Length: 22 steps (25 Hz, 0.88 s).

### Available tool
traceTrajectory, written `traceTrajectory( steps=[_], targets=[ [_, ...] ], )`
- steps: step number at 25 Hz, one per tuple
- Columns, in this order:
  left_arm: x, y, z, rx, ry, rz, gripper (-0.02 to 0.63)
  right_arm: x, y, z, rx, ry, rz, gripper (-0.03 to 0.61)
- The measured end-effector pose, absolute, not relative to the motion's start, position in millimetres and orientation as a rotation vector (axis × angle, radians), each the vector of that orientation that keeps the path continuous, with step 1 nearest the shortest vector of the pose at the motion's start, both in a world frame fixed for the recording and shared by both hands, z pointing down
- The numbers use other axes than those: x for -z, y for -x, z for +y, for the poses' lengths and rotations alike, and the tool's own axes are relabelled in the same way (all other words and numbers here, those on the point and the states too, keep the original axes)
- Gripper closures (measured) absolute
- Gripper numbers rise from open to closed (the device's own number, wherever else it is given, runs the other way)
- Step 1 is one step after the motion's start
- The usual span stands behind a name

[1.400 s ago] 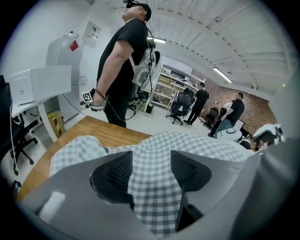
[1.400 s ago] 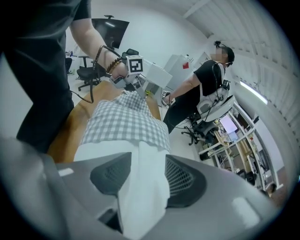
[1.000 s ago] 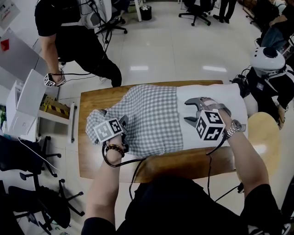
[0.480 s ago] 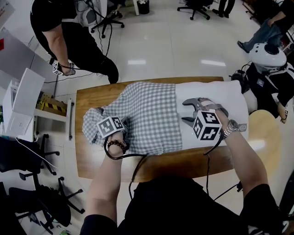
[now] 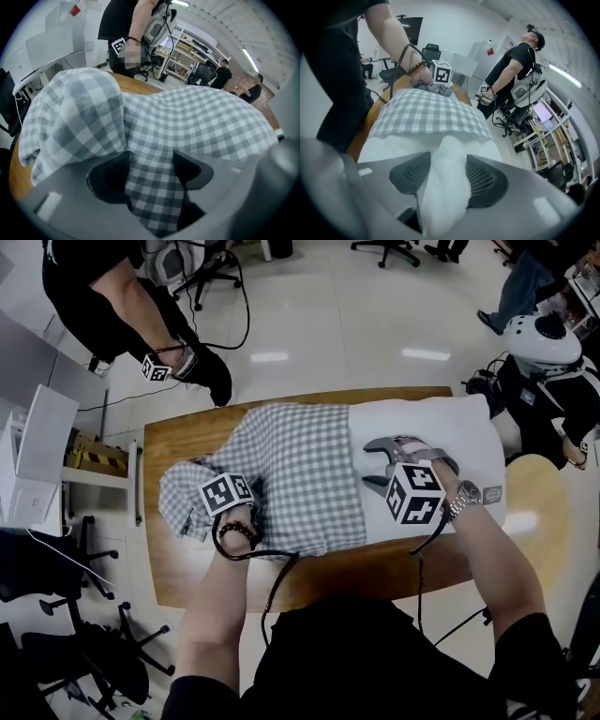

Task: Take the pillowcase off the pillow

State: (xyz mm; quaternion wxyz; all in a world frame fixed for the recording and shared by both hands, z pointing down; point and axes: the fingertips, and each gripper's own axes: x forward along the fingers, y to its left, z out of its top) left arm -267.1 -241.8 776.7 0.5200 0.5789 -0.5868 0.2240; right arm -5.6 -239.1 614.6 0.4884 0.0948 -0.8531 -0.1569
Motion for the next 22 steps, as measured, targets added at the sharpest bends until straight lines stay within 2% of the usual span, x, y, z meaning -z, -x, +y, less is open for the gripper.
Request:
traceTrajectory(
  steps=[11,18,22],
  targets=[
    [-790,271,-246,-0.567,-1.377,-1.388,0.332,-627,9,-246,0.361,-0.225,-2.051,0.342],
    [-794,281,-242,-0.653,-1.384,-1.414,0.451,-636,7,-245,0.355,-0.234,-2.041,0.384],
    [-798,283,-242,-0.719,-1.393,-1.420,0.474,-638,7,-245,0.387,-0.243,-2.028,0.420]
  ],
)
